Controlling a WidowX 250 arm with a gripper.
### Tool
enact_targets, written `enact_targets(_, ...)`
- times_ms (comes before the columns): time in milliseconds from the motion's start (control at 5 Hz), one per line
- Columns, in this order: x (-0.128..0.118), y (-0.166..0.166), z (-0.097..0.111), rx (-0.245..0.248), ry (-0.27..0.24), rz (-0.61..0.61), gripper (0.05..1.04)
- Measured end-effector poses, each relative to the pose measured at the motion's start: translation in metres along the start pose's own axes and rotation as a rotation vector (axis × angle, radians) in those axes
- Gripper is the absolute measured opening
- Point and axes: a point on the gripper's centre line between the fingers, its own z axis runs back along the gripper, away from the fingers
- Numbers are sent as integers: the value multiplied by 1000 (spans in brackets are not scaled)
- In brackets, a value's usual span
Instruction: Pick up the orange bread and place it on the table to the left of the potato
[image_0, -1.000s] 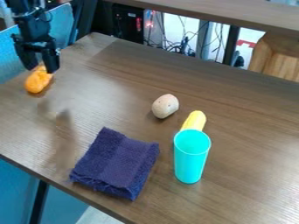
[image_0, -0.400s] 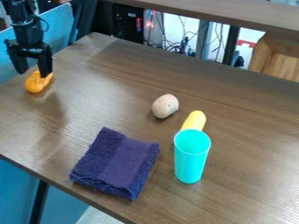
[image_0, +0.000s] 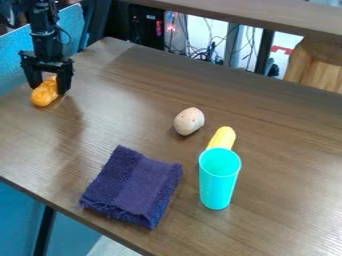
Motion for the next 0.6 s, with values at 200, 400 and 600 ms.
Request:
enact_targets(200,-1,-3,-10,-22,-19,30,950)
enact_targets(400,-8,-9,-9,-49,-5,9,830)
enact_targets(600,-12,-15,8,-84,-28,-44,830)
